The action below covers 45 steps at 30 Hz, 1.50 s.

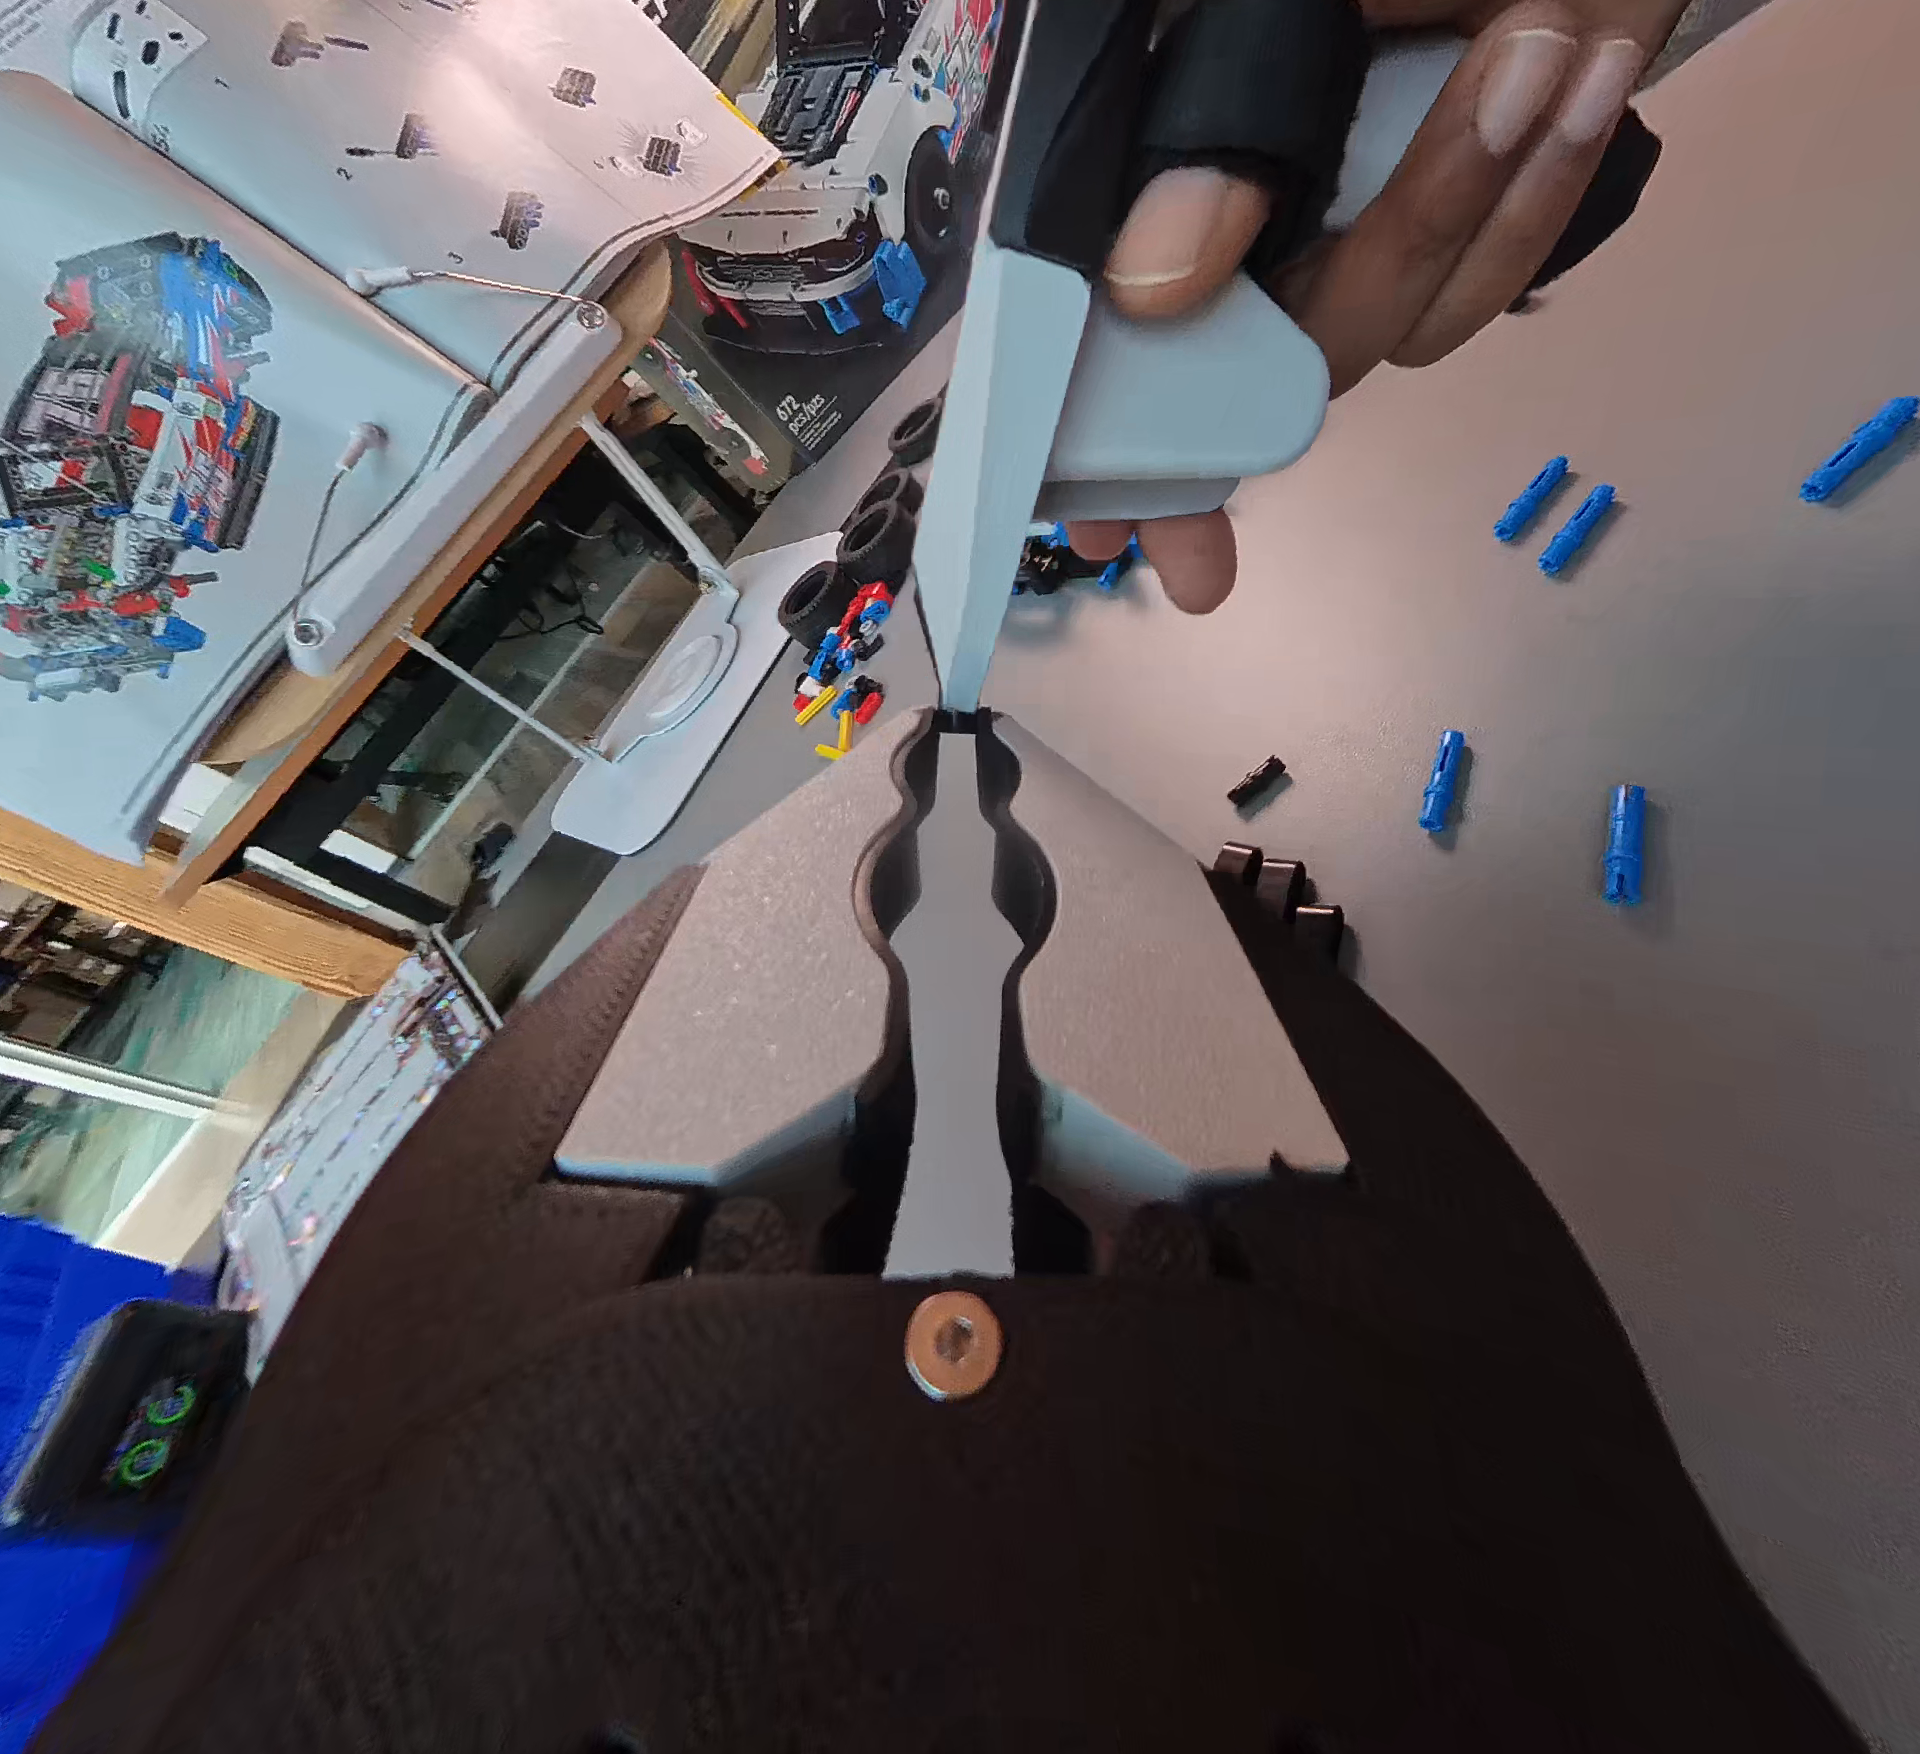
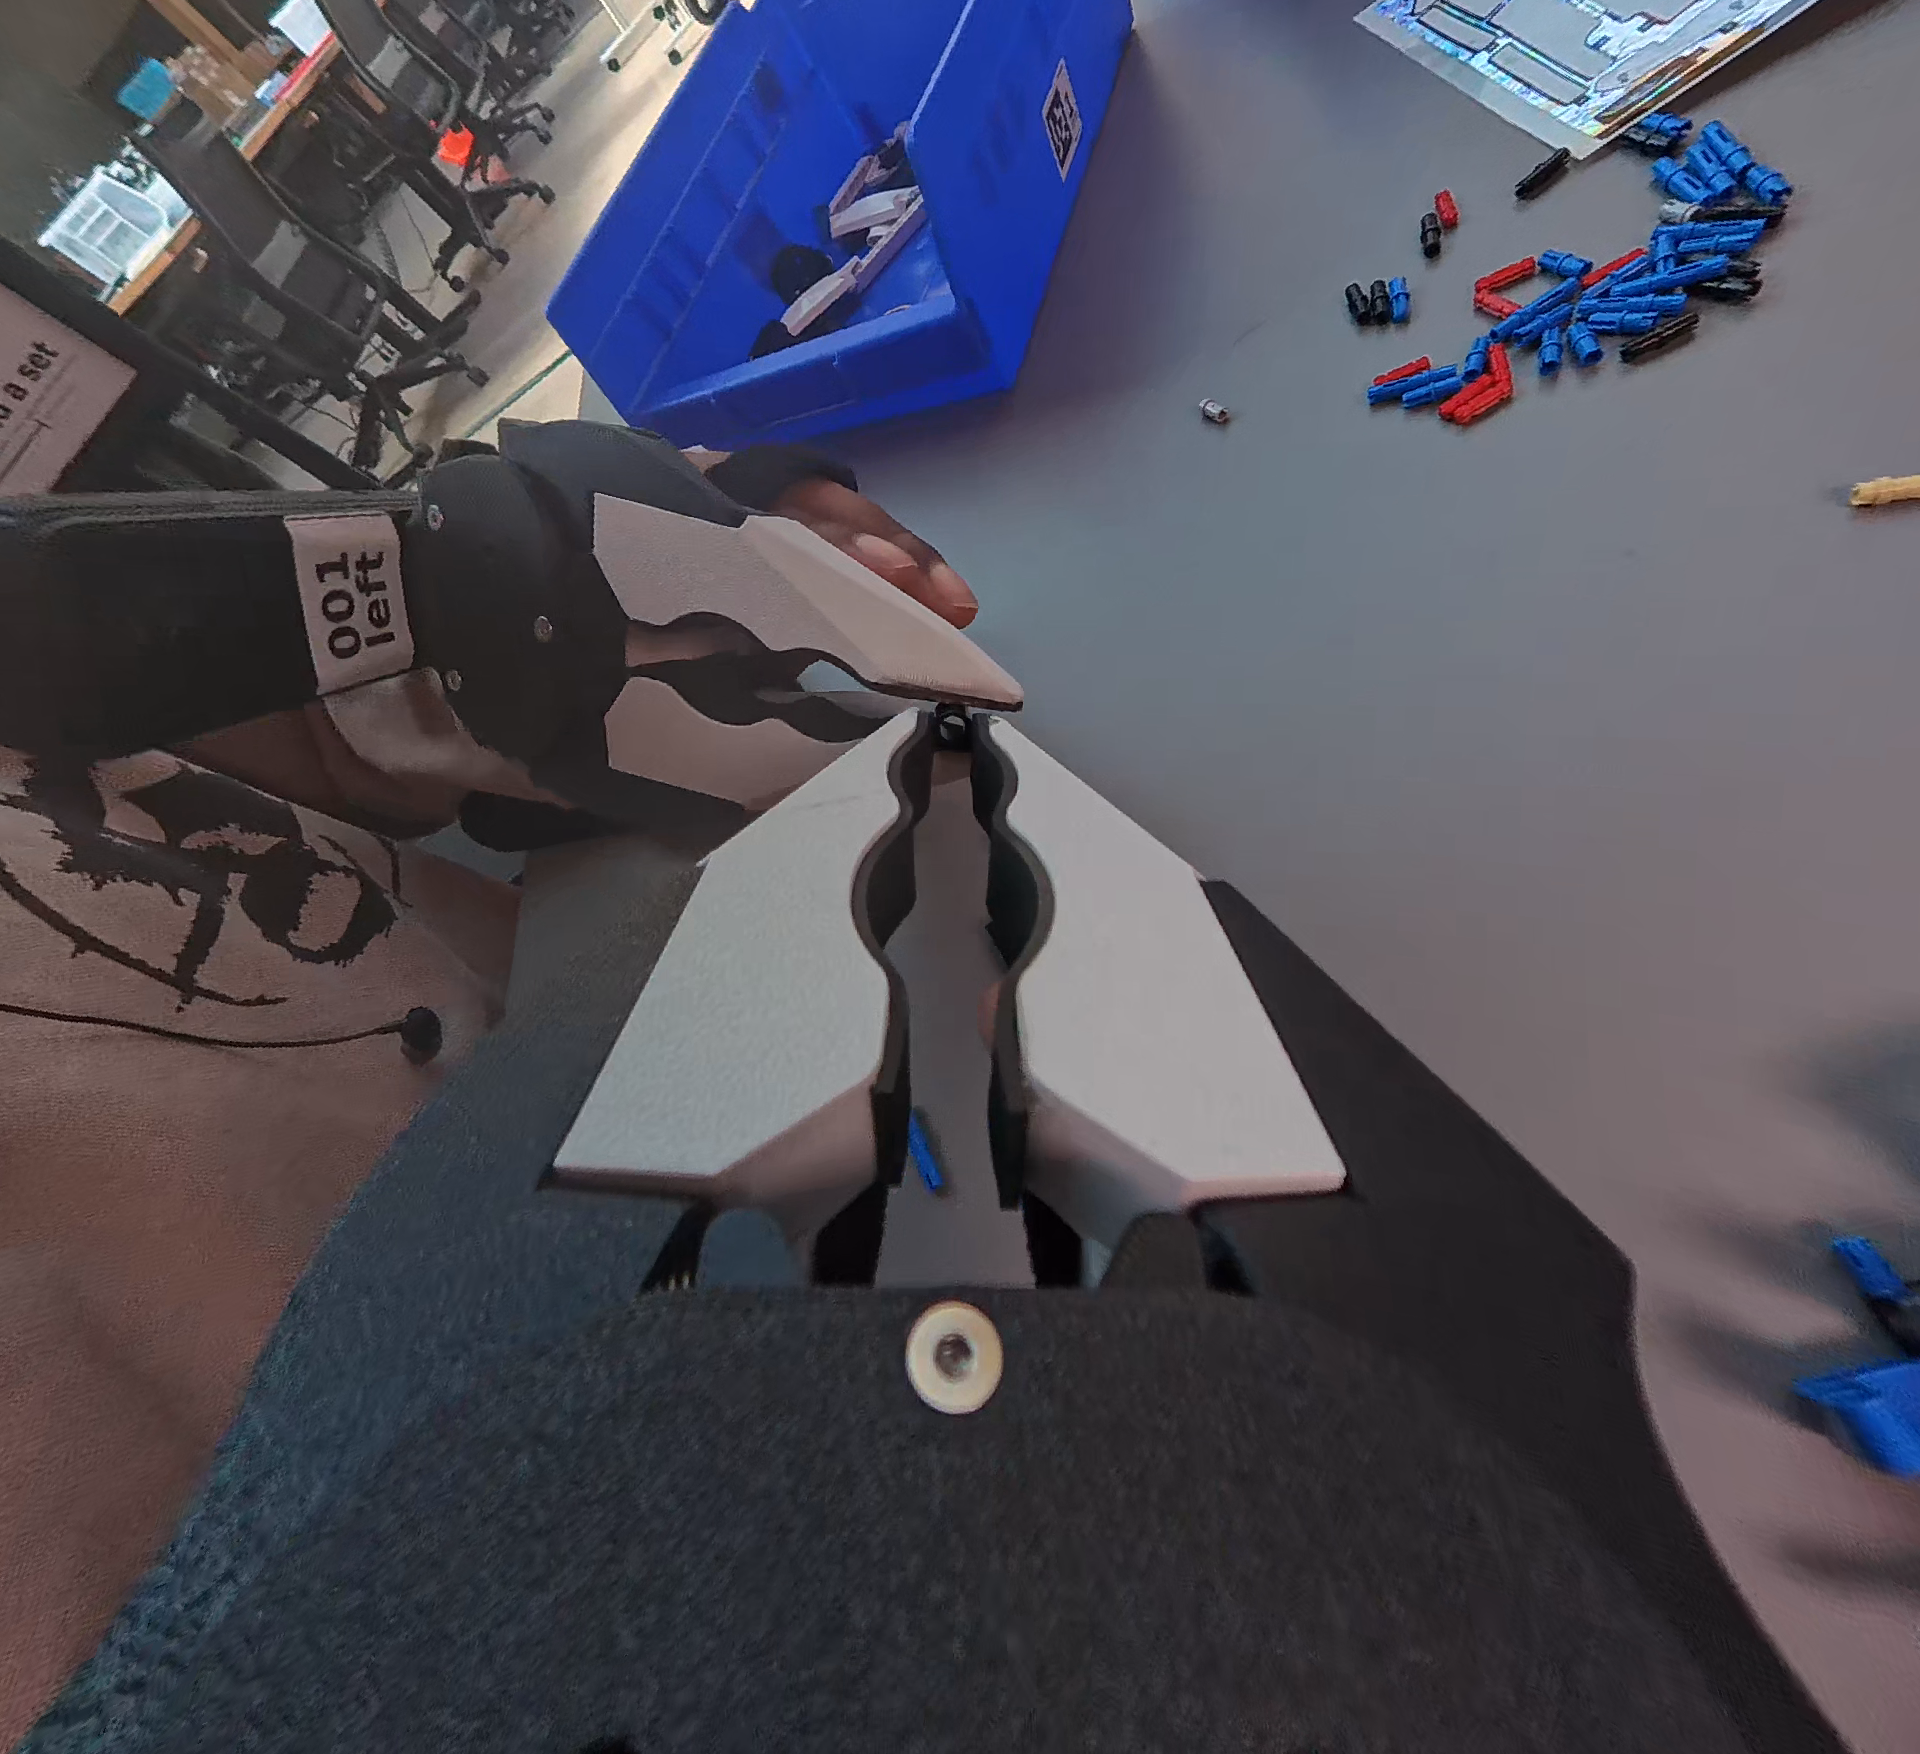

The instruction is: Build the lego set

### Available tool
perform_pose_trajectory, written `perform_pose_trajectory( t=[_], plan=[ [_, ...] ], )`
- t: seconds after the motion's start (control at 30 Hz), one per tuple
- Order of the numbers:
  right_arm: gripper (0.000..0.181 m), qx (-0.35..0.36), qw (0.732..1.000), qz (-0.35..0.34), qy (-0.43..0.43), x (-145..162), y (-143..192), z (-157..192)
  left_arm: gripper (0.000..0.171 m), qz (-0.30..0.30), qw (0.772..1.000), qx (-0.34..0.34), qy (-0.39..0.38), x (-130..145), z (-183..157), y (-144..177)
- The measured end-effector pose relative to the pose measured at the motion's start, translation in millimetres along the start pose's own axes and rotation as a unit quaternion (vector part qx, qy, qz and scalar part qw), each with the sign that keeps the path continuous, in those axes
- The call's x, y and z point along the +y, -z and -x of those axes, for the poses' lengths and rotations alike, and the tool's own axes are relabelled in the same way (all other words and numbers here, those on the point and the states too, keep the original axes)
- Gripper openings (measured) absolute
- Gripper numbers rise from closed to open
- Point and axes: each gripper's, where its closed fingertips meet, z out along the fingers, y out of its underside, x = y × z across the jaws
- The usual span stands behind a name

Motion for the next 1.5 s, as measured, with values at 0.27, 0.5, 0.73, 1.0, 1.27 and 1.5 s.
perform_pose_trajectory(
  t=[0.27, 0.5, 0.73, 1.0, 1.27, 1.5],
  plan=[
    [0.004, 0.235, 0.943, 0.169, 0.162, 28.4, 121.4, -57.9, 0.024, -0.058, 0.967, 0.058, 0.242, -0.7, 19.7, 10.4],
    [0.005, 0.258, 0.895, 0.343, 0.12, 131.5, 188.9, -88.5, 0.024, -0.052, 0.971, 0.076, 0.223, -3.2, 5.9, 7.0],
    [0.005, 0.259, 0.881, 0.375, 0.13, 151.5, 183.1, -102.7, 0.023, -0.044, 0.971, 0.071, 0.222, 1.2, 6.4, 5.2],
    [0.005, 0.251, 0.872, 0.397, 0.138, 155.6, 180.8, -103.8, 0.022, -0.04, 0.972, 0.071, 0.222, 3.1, 6.7, 4.5],
    [0.015, 0.258, 0.896, 0.329, 0.152, 120.4, 188.3, -92.7, 0.022, -0.04, 0.97, 0.068, 0.228, 3.9, 9.6, 5.3],
    [0.045, 0.25, 0.949, -0.018, 0.194, 14.7, 180.8, -42.4, 0.025, -0.056, 0.963, 0.067, 0.255, 1.0, 16.1, 8.7]
  ],
)
